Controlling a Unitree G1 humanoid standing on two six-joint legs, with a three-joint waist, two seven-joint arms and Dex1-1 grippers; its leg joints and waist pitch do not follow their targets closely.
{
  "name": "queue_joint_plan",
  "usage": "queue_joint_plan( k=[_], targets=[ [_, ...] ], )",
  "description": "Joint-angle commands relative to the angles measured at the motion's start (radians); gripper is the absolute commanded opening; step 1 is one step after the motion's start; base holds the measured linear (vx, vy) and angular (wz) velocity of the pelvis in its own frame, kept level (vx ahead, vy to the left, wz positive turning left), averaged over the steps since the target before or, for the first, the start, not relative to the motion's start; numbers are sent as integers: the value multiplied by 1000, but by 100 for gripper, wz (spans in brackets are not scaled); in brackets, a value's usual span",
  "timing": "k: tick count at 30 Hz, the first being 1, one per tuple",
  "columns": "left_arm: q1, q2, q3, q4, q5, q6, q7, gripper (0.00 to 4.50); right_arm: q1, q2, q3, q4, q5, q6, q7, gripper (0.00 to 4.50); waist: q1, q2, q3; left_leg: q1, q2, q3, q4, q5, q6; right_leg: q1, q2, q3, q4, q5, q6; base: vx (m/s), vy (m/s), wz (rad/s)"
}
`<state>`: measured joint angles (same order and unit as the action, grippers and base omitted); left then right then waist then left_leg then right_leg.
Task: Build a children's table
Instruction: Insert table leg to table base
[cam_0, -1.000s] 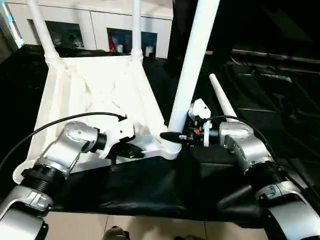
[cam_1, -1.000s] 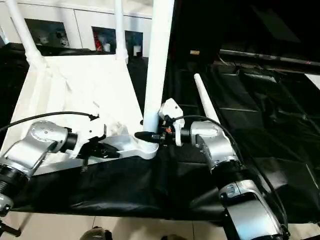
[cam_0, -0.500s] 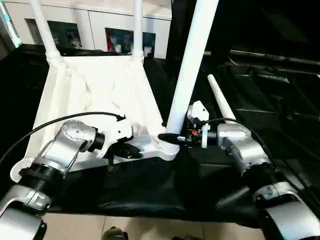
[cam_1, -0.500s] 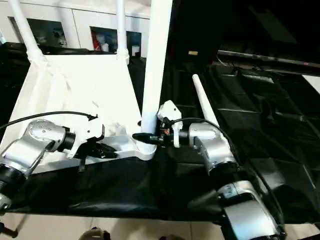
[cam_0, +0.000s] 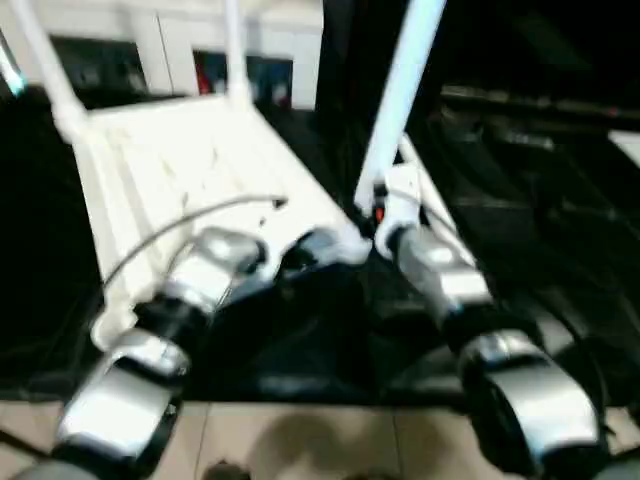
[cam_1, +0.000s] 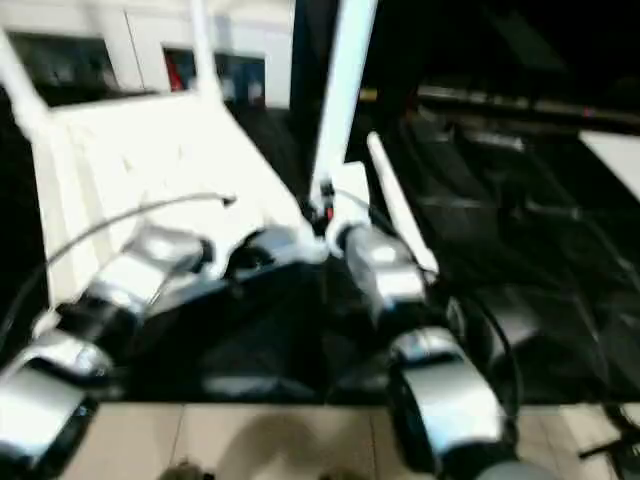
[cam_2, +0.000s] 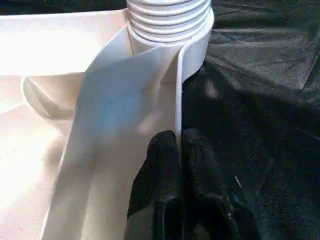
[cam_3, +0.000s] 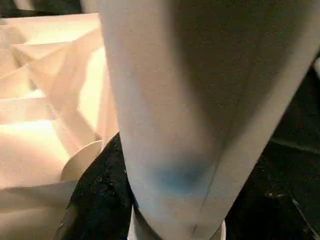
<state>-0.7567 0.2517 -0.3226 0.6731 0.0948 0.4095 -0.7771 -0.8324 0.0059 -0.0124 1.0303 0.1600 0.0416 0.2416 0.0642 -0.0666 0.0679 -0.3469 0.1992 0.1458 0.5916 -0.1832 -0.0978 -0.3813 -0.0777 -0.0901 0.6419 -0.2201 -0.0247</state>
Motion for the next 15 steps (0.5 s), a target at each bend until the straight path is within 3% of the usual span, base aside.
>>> queue_joint_plan(
  k=[1,2,3,4,5,7,10,12,15],
  targets=[
    [-22,-54,-16,-45,-3,2,34,0,66,61,31,127,-1,129,10,189,-9,19,-32,26,29,-9,-85,-502,-37,0,-74,54,-133,-542,-116,0,0,0],
    [-18,-55,-19,-48,-3,4,31,0,63,63,33,130,-6,134,9,189,-11,18,-32,24,28,-11,-86,-499,-31,0,-79,53,-144,-594,-87,0,0,0],
    [-15,-55,-20,-52,-2,9,32,0,57,65,35,136,-15,136,8,189,-12,21,-36,20,31,-14,-92,-479,-31,6,-80,50,-146,-582,-76,0,0,0],
    [-12,-54,-21,-55,-1,12,33,0,54,66,36,141,-22,137,7,189,-12,21,-38,15,33,-14,-96,-461,-30,11,-80,50,-145,-555,-77,0,0,0],
    [-7,-50,-22,-67,3,20,30,0,47,68,33,147,-25,140,7,189,-12,16,-43,6,37,-12,-103,-403,-27,19,-78,53,-136,-468,-90,0,0,0],
    [7,-42,-22,-99,8,39,23,0,35,70,26,160,-31,143,5,189,-16,19,-42,2,40,-8,-108,-370,-29,20,-74,54,-128,-380,-117,0,0,0],
    [18,-40,-22,-130,10,63,20,0,24,71,21,176,-40,151,6,189,-21,14,-37,6,38,-5,-108,-409,-33,14,-77,57,-133,-425,-116,0,0,0],
    [24,-39,-22,-144,7,75,16,0,19,71,21,181,-44,152,9,189,-21,6,-37,6,37,-4,-107,-406,-29,12,-78,59,-135,-444,-105,0,0,0],
    [27,-38,-19,-146,6,77,15,0,13,74,18,183,-45,155,12,189,-23,3,-37,4,37,-3,-109,-392,-25,11,-78,60,-136,-441,-98,0,0,0]
  ],
)
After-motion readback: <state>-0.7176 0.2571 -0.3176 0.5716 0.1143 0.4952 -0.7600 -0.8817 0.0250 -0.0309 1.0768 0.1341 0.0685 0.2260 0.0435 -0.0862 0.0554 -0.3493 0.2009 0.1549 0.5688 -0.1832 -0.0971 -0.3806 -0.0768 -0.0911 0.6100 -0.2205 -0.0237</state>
